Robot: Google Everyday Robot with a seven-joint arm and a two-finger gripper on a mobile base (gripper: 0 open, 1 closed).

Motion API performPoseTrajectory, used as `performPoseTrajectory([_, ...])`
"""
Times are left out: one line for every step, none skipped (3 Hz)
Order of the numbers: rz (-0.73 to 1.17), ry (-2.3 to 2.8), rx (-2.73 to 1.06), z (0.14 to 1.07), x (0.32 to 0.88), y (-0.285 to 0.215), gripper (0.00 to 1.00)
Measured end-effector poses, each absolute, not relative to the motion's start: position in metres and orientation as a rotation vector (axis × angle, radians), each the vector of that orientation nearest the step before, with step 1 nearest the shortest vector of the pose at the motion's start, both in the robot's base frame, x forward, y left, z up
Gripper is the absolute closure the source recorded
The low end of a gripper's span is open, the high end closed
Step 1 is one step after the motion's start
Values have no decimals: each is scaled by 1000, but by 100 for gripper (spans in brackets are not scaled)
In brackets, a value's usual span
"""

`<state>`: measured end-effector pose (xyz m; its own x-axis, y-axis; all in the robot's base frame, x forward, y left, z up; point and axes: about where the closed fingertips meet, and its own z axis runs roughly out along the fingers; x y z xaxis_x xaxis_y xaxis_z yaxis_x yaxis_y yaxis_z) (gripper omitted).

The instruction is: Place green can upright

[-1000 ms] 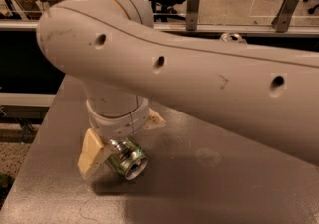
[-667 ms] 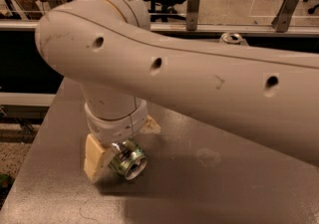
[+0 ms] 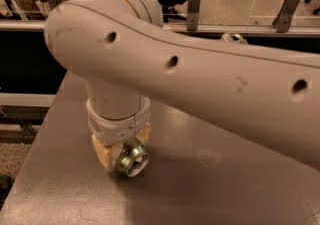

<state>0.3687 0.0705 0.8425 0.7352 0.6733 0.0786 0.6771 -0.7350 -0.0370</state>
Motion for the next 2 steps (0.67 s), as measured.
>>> performPoseTrajectory([-133,-1026,-2812,862,367,73,84])
performPoseTrajectory([-84,-890,-2757,883,363,80,100])
